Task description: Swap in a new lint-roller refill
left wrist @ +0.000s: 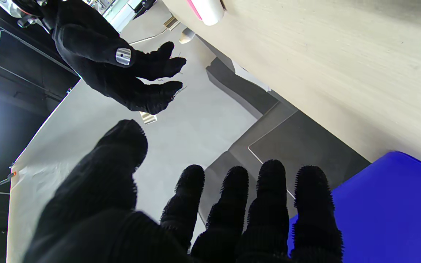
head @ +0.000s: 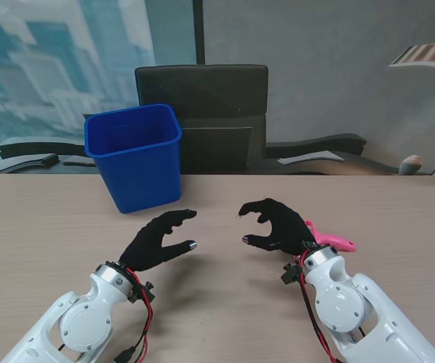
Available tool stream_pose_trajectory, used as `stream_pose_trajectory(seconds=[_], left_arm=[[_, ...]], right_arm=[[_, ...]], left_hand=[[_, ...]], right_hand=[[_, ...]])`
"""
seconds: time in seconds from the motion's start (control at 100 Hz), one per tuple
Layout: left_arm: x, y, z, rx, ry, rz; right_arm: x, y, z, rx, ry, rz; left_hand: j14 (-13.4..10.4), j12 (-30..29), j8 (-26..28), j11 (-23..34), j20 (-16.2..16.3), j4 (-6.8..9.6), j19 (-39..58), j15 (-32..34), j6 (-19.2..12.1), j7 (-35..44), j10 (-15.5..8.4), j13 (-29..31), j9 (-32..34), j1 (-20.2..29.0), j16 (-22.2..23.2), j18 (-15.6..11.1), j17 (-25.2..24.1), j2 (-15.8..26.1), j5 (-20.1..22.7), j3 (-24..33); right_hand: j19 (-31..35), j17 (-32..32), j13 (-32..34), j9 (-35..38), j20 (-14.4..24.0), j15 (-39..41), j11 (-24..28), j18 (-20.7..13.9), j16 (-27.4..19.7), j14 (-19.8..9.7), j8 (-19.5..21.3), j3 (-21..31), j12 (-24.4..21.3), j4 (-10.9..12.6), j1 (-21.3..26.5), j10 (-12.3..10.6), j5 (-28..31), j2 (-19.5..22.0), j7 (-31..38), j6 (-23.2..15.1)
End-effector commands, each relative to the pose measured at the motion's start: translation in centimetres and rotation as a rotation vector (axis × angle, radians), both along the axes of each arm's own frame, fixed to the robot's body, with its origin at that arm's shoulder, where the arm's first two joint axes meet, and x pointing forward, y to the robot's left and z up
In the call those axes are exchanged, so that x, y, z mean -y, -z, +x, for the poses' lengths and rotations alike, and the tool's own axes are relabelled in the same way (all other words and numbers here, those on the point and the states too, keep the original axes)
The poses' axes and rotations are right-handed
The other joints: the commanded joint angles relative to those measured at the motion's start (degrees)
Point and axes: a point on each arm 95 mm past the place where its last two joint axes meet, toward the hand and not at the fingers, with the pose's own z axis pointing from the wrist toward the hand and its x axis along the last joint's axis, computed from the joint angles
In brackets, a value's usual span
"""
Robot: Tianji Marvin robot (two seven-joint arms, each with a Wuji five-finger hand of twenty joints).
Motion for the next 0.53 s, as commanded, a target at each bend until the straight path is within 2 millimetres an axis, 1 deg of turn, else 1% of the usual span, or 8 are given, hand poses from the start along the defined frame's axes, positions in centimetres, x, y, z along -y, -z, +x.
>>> stream_pose_trajectory(seconds=[0.0, 0.16, 0.52], left_arm=[[0.12, 0.16, -0.06, -0.014, 0.006, 0.007], [0.16, 0.16, 0.02, -0.018, 0.000, 0.012], [0.92, 0.06, 0.24, -0.036, 0.017, 0.009]], right_arm=[[-0.32, -0.04, -0.23, -0.002, -0.011, 0.004], [-0.14, -0.07, -0.30, -0.001, -0.008, 0.001], [0.56, 0.17, -0.26, -0.007, 0.006, -0.002]], left_hand=[[-0.7, -0.5, 0.8, 0.8, 1.2, -0.56, 1.1, 1.3, 0.2, 0.8, -0.2, 1.0, 0.4, -0.7, 0.7, -1.5, 0.0, -0.8, 0.8, 1.9], [-0.6, -0.3, 0.9, 1.0, 1.3, -0.51, 1.5, 1.7, 0.5, 1.1, 0.0, 1.4, 0.8, -0.5, 1.0, -1.6, 0.2, -0.8, 1.3, 2.0], [-0.5, -0.1, 1.1, 1.0, 1.4, -0.39, 1.9, 2.2, 0.4, 1.2, 0.1, 1.6, 0.8, -0.5, 1.4, -1.5, 0.2, -0.6, 1.0, 2.0]], right_hand=[[1.0, -0.1, 0.3, -0.2, -0.2, 0.0, 0.0, -6.2, 0.2, -2.7, -0.2, 0.7, 0.5, 2.1, 0.1, -0.6, 0.9, 1.0, 0.5, -0.2], [1.1, -0.2, 0.4, -0.1, -0.2, 0.1, 0.0, -6.1, 0.3, -2.7, -0.3, 0.6, 0.5, 2.0, 0.0, -0.6, 1.0, 1.3, 0.5, -0.1], [1.2, -0.4, 0.3, 0.0, -0.2, 0.5, 0.1, -6.0, 0.5, -2.5, -0.3, 0.0, 0.7, 2.1, 0.4, -0.4, 1.1, 2.2, 0.5, 0.0]])
